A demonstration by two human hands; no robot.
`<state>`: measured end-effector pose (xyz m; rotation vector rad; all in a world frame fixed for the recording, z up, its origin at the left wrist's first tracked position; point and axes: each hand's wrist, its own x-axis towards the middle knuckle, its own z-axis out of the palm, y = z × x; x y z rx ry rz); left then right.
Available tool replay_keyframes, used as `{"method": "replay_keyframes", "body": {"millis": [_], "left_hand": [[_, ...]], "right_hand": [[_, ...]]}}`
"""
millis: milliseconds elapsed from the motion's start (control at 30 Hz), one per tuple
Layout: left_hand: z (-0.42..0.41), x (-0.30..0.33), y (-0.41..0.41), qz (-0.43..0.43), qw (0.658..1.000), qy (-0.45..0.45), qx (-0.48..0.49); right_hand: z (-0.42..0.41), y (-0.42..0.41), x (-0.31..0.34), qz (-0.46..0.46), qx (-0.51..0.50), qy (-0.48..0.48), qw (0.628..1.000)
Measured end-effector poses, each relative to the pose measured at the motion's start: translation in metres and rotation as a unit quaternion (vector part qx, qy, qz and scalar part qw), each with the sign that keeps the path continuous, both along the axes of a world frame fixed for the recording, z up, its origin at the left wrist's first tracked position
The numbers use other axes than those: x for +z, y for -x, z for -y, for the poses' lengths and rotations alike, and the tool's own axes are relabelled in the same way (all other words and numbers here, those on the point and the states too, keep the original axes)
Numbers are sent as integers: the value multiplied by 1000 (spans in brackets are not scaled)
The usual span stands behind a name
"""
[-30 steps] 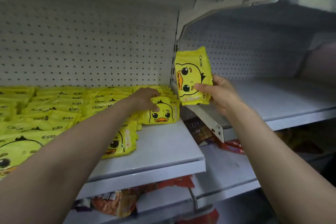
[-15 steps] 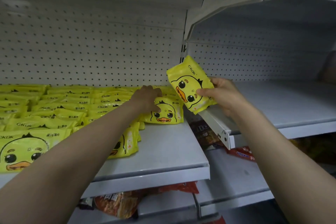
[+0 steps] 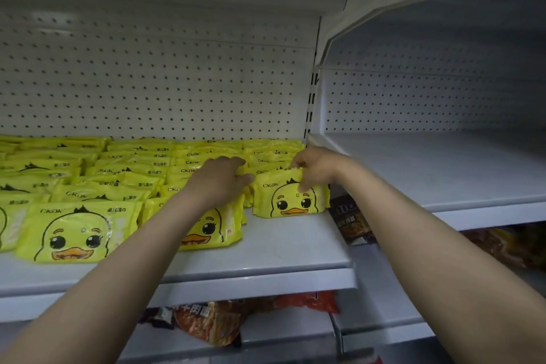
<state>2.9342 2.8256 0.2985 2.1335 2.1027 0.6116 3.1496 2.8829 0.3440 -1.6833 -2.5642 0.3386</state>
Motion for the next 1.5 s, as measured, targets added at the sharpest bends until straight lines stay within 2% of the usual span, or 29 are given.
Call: {"method": "replay_keyframes", "body": {"millis": [133, 267, 600, 800, 1067, 1267, 1400, 1500], "left_hand": [[12, -16, -8, -90, 996, -24, 11], [13, -29, -12, -136, 990, -40, 24], [9, -45, -11, -135, 987, -84, 38], [9, -45, -12, -136, 986, -90, 42], [11, -47, -13, -121, 985, -119, 40], [14, -34, -7, -72, 992, -103, 22], [29, -9, 24, -5, 995, -95, 10], [50, 11, 67, 18, 993, -111, 30]], "right_hand": [[-8, 10, -16, 21, -12, -39, 999], [-8, 13, -29, -29, 4, -41, 999], [-2, 13, -57, -87, 5, -127, 988], [-4, 16, -62, -84, -1, -145, 986], [1, 20, -61, -40, -7, -152, 988], [14, 39, -38, 6, -23, -137, 990], [26, 75, -7, 20, -4, -147, 989], [45, 115, 12, -9, 33, -169, 985]]}}
